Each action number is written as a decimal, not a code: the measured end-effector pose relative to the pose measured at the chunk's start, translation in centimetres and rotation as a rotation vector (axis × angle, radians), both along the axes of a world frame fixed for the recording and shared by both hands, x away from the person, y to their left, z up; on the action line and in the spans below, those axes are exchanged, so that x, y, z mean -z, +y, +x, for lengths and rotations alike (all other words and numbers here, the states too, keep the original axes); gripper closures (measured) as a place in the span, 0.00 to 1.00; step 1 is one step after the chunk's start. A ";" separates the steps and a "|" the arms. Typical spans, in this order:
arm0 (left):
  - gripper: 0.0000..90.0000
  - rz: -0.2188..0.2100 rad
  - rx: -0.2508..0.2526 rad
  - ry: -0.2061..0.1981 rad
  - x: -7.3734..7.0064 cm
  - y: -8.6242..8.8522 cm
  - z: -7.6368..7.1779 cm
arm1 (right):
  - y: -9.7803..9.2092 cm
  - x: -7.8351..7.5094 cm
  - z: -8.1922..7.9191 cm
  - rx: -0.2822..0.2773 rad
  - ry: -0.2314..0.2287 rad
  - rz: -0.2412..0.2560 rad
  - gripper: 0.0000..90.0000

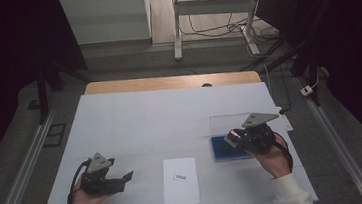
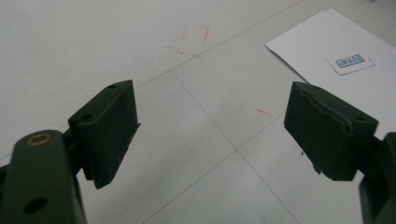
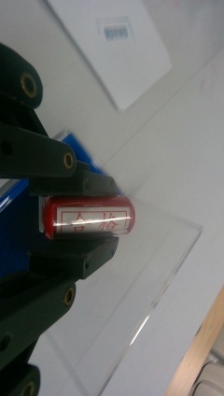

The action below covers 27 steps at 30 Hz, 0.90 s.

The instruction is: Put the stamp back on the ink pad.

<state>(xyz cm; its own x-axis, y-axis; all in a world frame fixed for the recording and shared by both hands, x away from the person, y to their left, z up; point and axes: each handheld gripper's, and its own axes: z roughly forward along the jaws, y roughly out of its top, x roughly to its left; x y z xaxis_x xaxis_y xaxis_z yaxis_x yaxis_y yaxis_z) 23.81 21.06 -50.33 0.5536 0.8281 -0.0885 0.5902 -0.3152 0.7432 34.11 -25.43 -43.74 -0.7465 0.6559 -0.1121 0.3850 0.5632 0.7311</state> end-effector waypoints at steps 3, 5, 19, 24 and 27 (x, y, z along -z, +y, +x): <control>0.20 -0.001 -0.002 0.000 0.0 0.1 -0.1 | -0.4 0.5 0.4 0.034 0.010 -0.035 0.77; 0.20 0.000 -0.001 0.001 0.1 0.1 -0.1 | -0.5 0.9 0.6 0.042 0.023 -0.043 0.77; 0.20 -0.001 -0.003 0.010 0.2 0.1 -0.1 | 0.3 2.9 1.6 0.026 0.098 -0.108 0.77; 0.20 -0.001 -0.003 0.010 0.2 0.1 -0.1 | 0.5 3.2 1.6 0.025 0.111 -0.115 0.76; 0.20 0.001 -0.002 0.010 0.2 0.2 -0.1 | 0.5 3.3 1.6 0.025 0.109 -0.115 0.76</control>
<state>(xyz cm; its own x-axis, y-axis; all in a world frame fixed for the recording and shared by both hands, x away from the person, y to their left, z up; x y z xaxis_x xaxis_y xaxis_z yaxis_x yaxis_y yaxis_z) 23.74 21.22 -50.52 0.5511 0.8292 -0.0932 0.5979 -0.3146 0.7372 35.69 -24.95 -47.00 -0.7417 0.6622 -0.1068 0.4740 0.6301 0.6151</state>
